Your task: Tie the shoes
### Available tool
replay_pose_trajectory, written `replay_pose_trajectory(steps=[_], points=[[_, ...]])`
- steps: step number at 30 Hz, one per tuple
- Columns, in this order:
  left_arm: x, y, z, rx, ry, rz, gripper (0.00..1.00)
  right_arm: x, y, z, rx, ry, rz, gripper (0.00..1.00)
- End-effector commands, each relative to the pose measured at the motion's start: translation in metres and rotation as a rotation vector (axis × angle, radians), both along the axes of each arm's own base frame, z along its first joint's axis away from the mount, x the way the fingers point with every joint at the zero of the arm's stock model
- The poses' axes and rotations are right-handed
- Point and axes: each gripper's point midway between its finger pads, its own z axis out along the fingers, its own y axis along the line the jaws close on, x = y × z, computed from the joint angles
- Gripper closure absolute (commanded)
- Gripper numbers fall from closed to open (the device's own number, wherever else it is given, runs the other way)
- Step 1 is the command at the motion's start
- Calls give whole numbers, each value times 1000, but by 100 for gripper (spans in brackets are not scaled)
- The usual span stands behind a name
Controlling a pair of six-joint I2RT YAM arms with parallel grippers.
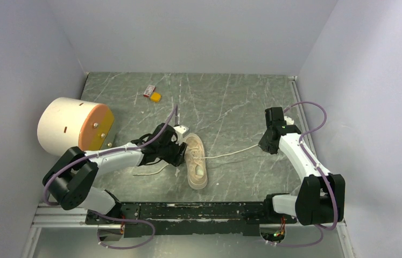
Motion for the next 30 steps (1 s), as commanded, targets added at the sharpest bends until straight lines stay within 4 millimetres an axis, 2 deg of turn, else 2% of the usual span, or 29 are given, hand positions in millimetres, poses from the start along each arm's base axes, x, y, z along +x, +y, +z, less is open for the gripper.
replay_pose_trajectory(steps=[1, 6, 10, 12, 15, 17, 18, 22, 26, 27, 30], points=[[20, -19, 5, -37, -73, -23, 49, 3, 2, 4, -3, -23, 14, 100], [18, -20, 10, -43, -90, -51, 76, 3, -1, 10, -17, -36, 13, 100], [22, -17, 36, -77, -145, -22, 90, 4, 2, 15, -4, -47, 38, 100], [22, -18, 54, -128, -175, 1, 95, 9, 14, 19, 34, -55, 134, 100], [18, -30, 75, -254, -191, 2, 95, 21, 58, 46, 199, -142, 415, 100], [17, -38, 79, -300, -193, -17, 95, 32, 85, 72, 308, -254, 522, 100], [17, -44, 81, -332, -196, -31, 95, 35, 97, 78, 363, -279, 554, 100], [11, -69, 95, -507, -185, -81, 95, 46, 149, 89, 627, -295, 680, 100], [8, -69, 95, -556, -187, -67, 95, 55, 210, 106, 691, -262, 869, 100], [6, -69, 96, -573, -185, -71, 95, 52, 232, 108, 706, -232, 932, 100], [-3, -67, 94, -598, -170, -75, 95, 52, 282, 115, 768, -182, 1031, 100]])
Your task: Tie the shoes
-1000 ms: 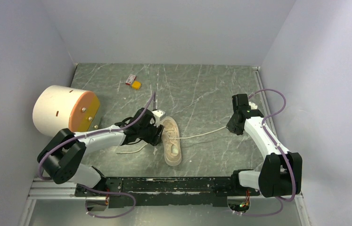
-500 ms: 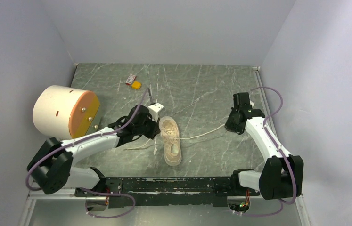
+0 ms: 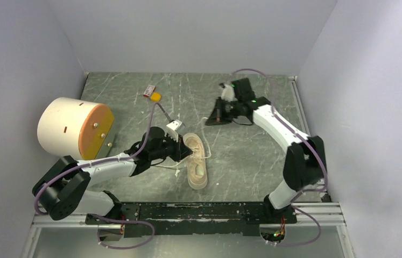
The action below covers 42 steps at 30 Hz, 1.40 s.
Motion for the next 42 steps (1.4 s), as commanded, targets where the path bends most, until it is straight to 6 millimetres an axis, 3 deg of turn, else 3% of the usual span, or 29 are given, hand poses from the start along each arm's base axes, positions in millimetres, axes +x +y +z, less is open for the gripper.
replay_pose_trajectory(steps=[1, 4, 7, 14, 26, 32, 37, 42], points=[[-9, -11, 29, -147, -49, -45, 95, -11, 80, 30, 136, 0, 233, 100], [-17, -1, 25, -139, -65, -41, 95, -21, 123, 21, 183, 102, 339, 100], [-24, 7, 23, -131, -95, -49, 95, -42, 149, 1, 133, 188, 415, 100], [-38, 14, 15, -148, -82, -68, 95, -103, 180, -42, 48, 313, 526, 100], [-43, 11, 15, -181, -65, -85, 95, -122, 179, -66, -30, 339, 512, 100], [-48, 9, 18, -213, -64, -104, 95, -155, 170, -91, -110, 407, 599, 96], [-48, 9, 17, -226, -45, -99, 95, -134, 163, -71, -75, 355, 544, 79], [-48, 9, 17, -231, -39, -89, 95, -119, 153, -49, -28, 335, 504, 49]])
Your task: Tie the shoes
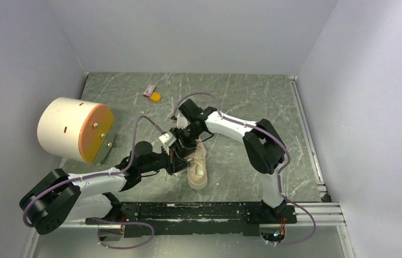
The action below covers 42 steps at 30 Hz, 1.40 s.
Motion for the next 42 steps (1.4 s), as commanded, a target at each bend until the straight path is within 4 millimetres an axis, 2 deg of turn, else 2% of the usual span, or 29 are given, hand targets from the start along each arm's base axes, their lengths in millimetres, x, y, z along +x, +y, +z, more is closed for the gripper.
replay_pose_trajectory(steps=[1, 5, 9, 11, 13, 17, 20, 26, 31, 34, 38, 42], points=[[8, -1, 11, -38, -40, 25, 95, 1, -11, 38, 62, -12, -4, 44], [17, 1, 7, 3, -11, 52, 95, 20, -39, 60, 72, -71, -73, 37], [28, -2, 7, 18, 46, 58, 95, 44, -93, 66, 3, -242, -196, 33], [33, -8, 5, 36, 78, 35, 95, 42, -109, 67, -26, -346, -211, 32], [36, -15, 3, 52, 108, -8, 95, 28, -111, 69, 22, -384, -216, 31], [47, -17, -12, 87, 184, -31, 95, 1, -99, 73, 116, -488, -210, 30], [49, -17, -21, 74, 264, -59, 95, -19, -77, 77, 160, -583, -209, 30], [52, -11, -36, 137, 370, -76, 95, -35, -46, 63, 165, -732, -380, 31], [53, -11, -38, 171, 415, -91, 95, -41, -16, 57, 143, -870, -491, 33], [56, -10, -39, 201, 429, -89, 95, -38, -5, 33, 21, -868, -546, 33], [60, -11, -40, 205, 429, -88, 95, -46, 18, -10, -38, -835, -473, 34], [63, -12, -39, 200, 429, -71, 95, -48, 40, -24, -79, -834, -425, 37]])
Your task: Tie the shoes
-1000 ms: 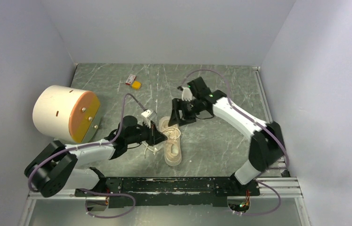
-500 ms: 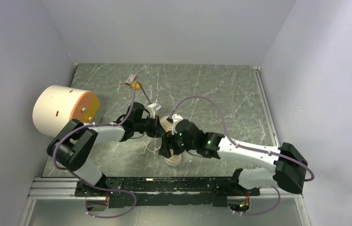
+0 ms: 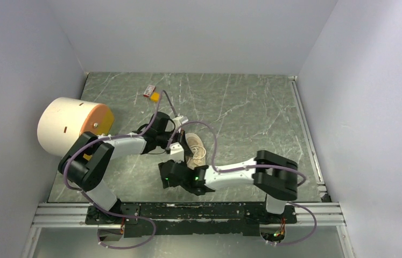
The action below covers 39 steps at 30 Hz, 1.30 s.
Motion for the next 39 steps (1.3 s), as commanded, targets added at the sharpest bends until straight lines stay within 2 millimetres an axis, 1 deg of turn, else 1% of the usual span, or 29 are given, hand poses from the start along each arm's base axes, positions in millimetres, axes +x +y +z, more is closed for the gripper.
replay_pose_trajectory(steps=[1, 2, 5, 8, 13, 16, 18, 20, 23, 25, 27, 30, 32, 34, 35, 36, 37, 39], points=[[4, -1, 3, -6, 1, 3, 95, 10, 24, 2, 4, -36, -44, 39], [4, -1, 3, -12, 2, 10, 95, 10, 23, -3, -18, -35, -46, 42], [3, -2, 5, -33, 8, 24, 95, 11, 22, -10, -42, -43, -45, 55], [2, -1, 4, -32, 8, 29, 95, 12, 22, -16, -64, -53, -35, 60], [1, 1, 5, -31, 2, 36, 95, 16, 20, -32, -122, -70, -42, 60], [-1, 2, 3, -37, 14, 48, 95, 21, 23, -41, -147, -94, -38, 56], [-4, 2, 1, -44, 28, 45, 95, 26, 14, -55, -226, -107, -67, 53], [-4, 3, -1, -31, 22, 43, 95, 31, 4, -63, -291, -129, -101, 54], [-4, 7, -3, -12, 6, 46, 95, 34, -18, -79, -389, -154, -115, 61], [-5, 8, -4, -9, 2, 47, 95, 32, -25, -85, -414, -166, -73, 77], [-7, 10, -6, -4, 8, 48, 95, 25, -21, -77, -377, -171, 5, 100], [-9, 11, -8, 5, 18, 45, 95, 4, -1, -43, -227, -165, 216, 100], [-9, 10, -5, -10, 14, 51, 95, -12, 3, -25, -186, -139, 318, 100], [-9, 9, -2, -28, 12, 52, 95, -23, -3, -14, -178, -97, 367, 100], [-9, 8, -1, -34, 14, 53, 95, -30, -9, -9, -178, -70, 389, 100], [-9, 7, 0, -40, 16, 54, 95, -38, -12, 3, -148, -49, 411, 100], [-8, 5, 2, -49, 15, 55, 95, -42, -18, 9, -138, -35, 414, 100], [-6, 4, 7, -65, 8, 60, 95, -46, -34, 28, -112, -15, 380, 100]])
